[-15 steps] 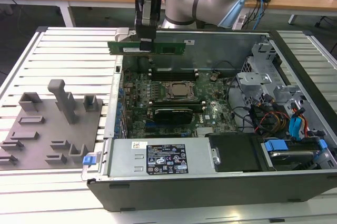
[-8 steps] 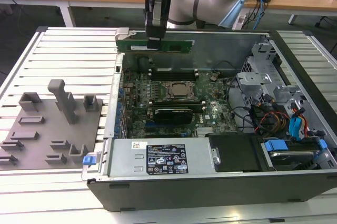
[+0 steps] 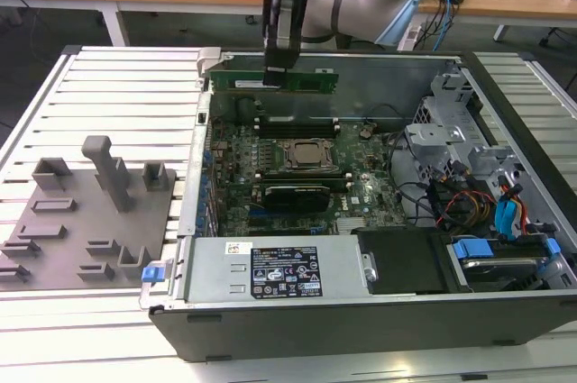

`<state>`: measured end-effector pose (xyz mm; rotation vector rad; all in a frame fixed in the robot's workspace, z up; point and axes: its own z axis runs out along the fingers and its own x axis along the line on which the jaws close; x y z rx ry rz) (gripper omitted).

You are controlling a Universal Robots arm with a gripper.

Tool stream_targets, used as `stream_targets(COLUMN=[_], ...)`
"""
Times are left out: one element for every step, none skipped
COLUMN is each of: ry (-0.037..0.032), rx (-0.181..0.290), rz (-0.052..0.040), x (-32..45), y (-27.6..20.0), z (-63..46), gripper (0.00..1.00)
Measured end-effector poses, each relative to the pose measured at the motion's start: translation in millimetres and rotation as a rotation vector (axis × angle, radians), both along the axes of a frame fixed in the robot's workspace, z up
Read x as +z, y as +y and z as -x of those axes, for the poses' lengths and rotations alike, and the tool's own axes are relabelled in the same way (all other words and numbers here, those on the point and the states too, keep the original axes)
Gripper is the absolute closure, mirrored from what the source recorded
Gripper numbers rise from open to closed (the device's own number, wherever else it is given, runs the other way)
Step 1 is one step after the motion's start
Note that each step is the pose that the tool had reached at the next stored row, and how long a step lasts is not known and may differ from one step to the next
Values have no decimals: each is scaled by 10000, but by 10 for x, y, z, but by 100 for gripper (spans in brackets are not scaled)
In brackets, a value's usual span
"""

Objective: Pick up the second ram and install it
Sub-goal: 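Pick up the second ram and move it above second insertion slot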

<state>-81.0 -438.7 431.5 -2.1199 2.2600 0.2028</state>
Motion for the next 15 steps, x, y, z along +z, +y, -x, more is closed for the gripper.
stream_targets(ry=[12,28,34,38,48,53,60,65,68,75,82,87,91,95,98], rx=[0,-1,-1,0,1,-1,-1,-1,0,0,-1,-1,-1,0,0], rz=[-4,-2,-3,-3,-3,-3,-3,-3,-4,-4,-3,-3,-3,-3,-3], x=[-9,-15,-18,-19,-22,-25,-27,-29,-30,-32,-34,-36,-38,-39,-40], y=[8,24,29,32,39,44,48,51,53,57,61,63,65,67,68], z=[-38,-102,-130,-150,-196,-227,-261,-287,-307,-344,-382,-413,-438,-463,-482], gripper=[87,87,87,87,87,87,87,87,87,87,87,87,87,87,87])
